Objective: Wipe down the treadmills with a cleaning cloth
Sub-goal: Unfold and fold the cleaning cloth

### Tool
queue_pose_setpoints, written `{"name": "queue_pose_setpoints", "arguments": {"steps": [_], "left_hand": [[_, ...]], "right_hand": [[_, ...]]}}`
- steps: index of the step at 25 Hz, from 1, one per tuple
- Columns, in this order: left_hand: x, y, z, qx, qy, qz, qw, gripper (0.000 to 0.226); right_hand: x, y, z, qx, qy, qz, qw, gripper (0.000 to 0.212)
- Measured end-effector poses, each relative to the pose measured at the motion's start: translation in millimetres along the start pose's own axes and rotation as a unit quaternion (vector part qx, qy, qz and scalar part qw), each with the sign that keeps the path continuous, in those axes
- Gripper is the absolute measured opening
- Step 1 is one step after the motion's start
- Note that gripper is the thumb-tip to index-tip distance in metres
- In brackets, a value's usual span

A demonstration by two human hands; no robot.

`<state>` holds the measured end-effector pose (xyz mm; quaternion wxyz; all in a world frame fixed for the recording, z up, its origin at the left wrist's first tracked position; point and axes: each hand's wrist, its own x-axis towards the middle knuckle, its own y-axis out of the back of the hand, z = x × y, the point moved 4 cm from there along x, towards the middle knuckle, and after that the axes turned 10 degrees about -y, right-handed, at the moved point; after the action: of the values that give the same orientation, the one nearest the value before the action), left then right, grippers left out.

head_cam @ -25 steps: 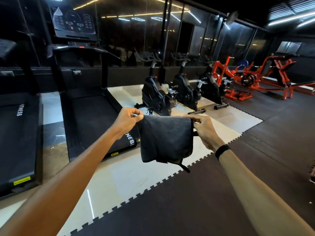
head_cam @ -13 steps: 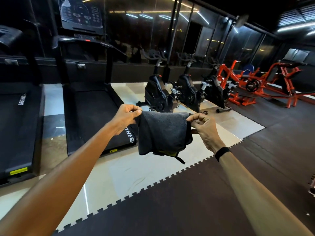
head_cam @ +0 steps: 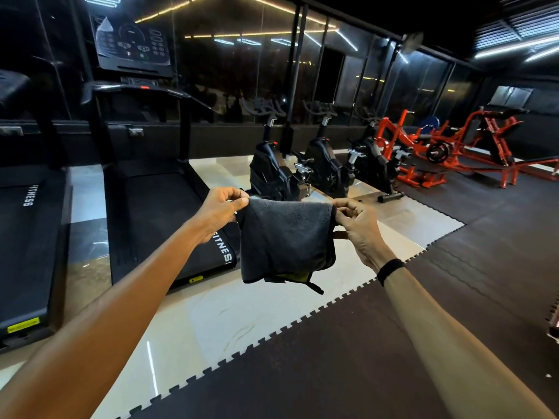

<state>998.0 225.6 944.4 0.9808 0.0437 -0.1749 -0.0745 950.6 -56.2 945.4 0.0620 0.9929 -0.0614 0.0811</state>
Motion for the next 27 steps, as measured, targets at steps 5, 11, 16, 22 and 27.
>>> {"name": "queue_pose_setpoints", "arguments": {"steps": [5, 11, 16, 22, 27], "left_hand": [[-5, -16, -9, 0.1, -0.004, 0.027, 0.995, 0.009], [-25, -66, -4, 0.312, -0.039, -0.026, 0.949, 0.048], [-36, -110, 19, 0.3, -0.123, -0.052, 0.945, 0.046], [-41, -137, 20, 0.333, -0.127, -0.022, 0.934, 0.044], [-33, -130, 10, 0.415, -0.167, -0.002, 0.894, 0.038]], "right_hand": [[0, -1, -3, -0.015, 0.005, 0.026, 1.0, 0.031], [-4, -16, -6, -0.107, 0.044, 0.081, 0.99, 0.026], [-10, -32, -13, -0.226, 0.101, 0.159, 0.956, 0.018], [-10, -32, -17, -0.217, 0.088, 0.237, 0.943, 0.014], [-9, -25, -16, -0.229, 0.066, 0.258, 0.936, 0.022]]}}
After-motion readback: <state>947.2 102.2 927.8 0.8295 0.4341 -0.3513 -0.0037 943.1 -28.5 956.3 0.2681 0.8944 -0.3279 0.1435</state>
